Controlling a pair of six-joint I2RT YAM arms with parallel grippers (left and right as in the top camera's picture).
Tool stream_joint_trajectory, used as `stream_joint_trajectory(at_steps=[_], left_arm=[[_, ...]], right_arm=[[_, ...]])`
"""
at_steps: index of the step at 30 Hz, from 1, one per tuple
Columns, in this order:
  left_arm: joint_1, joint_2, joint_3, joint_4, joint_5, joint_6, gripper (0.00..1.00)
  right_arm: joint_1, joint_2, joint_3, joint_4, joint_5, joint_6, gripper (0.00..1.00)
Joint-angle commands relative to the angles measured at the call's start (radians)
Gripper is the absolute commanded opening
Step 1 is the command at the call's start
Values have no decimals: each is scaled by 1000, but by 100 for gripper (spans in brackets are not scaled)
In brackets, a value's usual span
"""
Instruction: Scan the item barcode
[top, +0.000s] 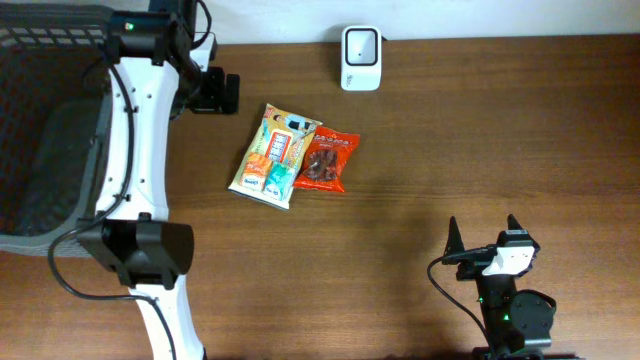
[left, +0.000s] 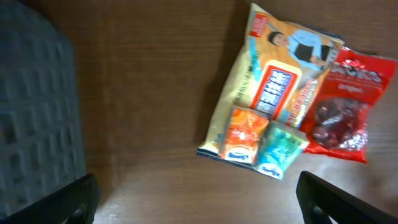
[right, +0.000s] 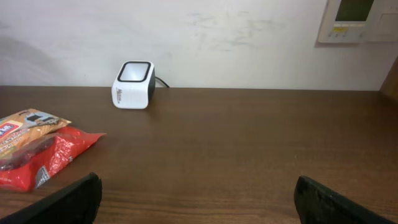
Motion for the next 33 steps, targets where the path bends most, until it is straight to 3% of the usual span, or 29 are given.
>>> stream_joint_trajectory(at_steps=[1, 8, 20, 33], left_arm=[[5, -36, 35, 3, -47, -6, 99], [13, -67, 90, -16, -282, -7, 99], [97, -53, -18, -4, -235, -25, 99], [132, -53, -19, 33, -212, -25, 99]], right_arm=[[-3, -5, -6, -6, 8, 5, 98], [-3, -5, -6, -6, 8, 5, 98], [-3, -5, -6, -6, 8, 5, 98], [-3, -5, -6, -6, 8, 5, 98]])
